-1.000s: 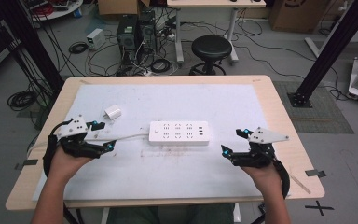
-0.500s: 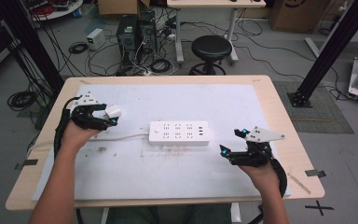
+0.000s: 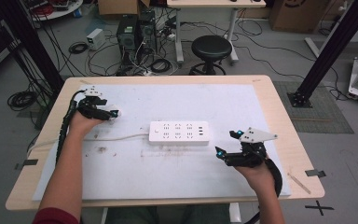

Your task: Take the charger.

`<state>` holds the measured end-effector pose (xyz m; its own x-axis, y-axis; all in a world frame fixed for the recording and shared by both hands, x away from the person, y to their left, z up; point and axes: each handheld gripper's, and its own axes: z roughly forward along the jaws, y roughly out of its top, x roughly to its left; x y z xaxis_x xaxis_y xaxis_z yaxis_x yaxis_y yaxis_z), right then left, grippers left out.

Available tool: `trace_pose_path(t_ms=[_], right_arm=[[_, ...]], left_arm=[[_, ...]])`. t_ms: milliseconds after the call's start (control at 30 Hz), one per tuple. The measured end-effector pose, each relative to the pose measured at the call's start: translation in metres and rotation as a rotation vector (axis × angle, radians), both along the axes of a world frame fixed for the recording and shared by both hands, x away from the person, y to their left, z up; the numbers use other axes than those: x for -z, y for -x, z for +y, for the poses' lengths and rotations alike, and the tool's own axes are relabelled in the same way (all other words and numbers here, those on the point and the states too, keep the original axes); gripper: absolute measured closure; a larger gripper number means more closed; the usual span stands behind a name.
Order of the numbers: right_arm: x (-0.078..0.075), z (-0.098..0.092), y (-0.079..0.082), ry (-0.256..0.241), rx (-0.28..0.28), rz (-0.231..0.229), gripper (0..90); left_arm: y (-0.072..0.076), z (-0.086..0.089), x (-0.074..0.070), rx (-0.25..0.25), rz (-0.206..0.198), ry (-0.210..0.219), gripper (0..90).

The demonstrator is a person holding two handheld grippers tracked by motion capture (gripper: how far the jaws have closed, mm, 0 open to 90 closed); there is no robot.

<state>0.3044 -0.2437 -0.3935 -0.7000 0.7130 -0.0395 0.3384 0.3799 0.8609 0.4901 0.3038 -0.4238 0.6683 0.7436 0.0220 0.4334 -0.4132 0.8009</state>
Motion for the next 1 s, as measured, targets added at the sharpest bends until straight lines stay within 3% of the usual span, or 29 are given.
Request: trace_pose_path(t_ms=[133,400,633,800,933,1000], right_arm=[[0.002,0.001,0.000,-0.003,0.004,0.008,19.5],[0.000,0.005,-0.004,0.003,-0.006,0.004,19.5],[0.000,0.004,-0.002,0.003,0.000,0.006,19.5],[0.000,0.002,0.000,0.002,0.010,0.007,19.5],[-0.001,0.001,0.001,0.003,0.007,0.003,19.5],[-0.001,0.000,0.002,0.000,0.009,0.007,19.5]], left_arm=[[-0.005,0.000,0.012,0.001,0.034,-0.027,19.7],[-0.009,-0.002,0.022,0.014,0.039,-0.038,22.7],[-0.009,0.000,0.023,0.019,0.047,-0.068,33.2],[-0.009,0.000,0.024,0.033,0.055,-0.064,39.3],[-0.008,-0.001,0.024,0.031,0.059,-0.060,42.2],[-0.008,-0.001,0.022,0.029,0.057,-0.077,42.4]])
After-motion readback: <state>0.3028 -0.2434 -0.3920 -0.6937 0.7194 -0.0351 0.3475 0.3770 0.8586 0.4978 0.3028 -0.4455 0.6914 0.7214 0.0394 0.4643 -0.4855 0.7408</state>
